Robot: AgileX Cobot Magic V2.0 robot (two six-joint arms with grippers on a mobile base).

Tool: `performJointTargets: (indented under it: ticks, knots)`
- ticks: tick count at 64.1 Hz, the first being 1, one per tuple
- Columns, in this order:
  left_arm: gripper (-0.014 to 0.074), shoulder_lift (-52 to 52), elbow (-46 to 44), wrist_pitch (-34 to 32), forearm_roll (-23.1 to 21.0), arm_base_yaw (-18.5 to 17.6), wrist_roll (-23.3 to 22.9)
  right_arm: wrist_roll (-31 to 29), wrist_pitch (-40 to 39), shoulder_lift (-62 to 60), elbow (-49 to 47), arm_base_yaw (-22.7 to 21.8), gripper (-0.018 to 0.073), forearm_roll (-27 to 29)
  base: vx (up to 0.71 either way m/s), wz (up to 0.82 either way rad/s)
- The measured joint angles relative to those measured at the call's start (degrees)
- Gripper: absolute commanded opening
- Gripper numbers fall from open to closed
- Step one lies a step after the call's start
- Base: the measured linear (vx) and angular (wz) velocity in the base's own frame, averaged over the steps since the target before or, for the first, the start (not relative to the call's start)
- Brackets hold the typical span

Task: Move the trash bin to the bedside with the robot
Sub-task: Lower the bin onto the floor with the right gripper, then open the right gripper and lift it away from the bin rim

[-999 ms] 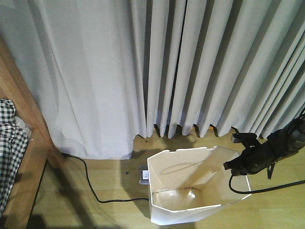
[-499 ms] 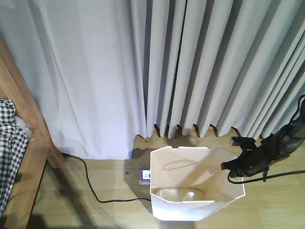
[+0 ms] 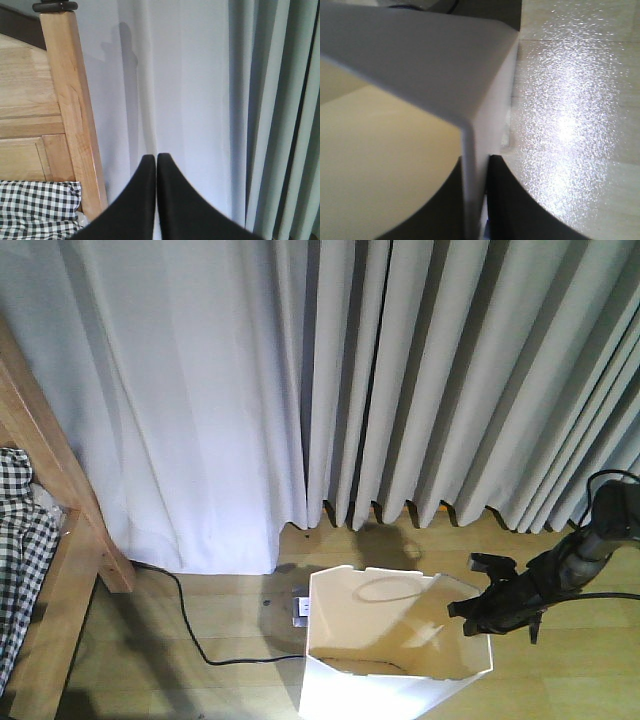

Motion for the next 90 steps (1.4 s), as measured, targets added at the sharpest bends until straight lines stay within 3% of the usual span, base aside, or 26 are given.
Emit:
performJointTargets:
  ticks: [15,25,43,68,90]
  knots:
    - [-0.0006,0.0,0.0,0.0,0.0,0.0,0.0,9.42,0.04,3.86,-6.99,4.02,0.0004,-9.19,0.0,0.0]
    - [-0.0006,0.0,0.0,0.0,0.0,0.0,0.0,12.4,2.24,5.4,-10.53,4.44,0.0012,-11.92,0.0,0.0]
    - [-0.0006,0.0,0.0,0.0,0.0,0.0,0.0,13.49,3.9,6.35,-12.97,5.72,0.0082,-13.12,0.0,0.0]
    - [-0.0006,0.0,0.0,0.0,0.0,0.0,0.0,13.55,6.57,7.73,-12.97,5.79,0.0407,-13.85,0.0,0.0]
    - [-0.0006,0.0,0.0,0.0,0.0,0.0,0.0,13.38,4.79,7.88,-12.92,5.95,0.0416,-14.0,0.0,0.0]
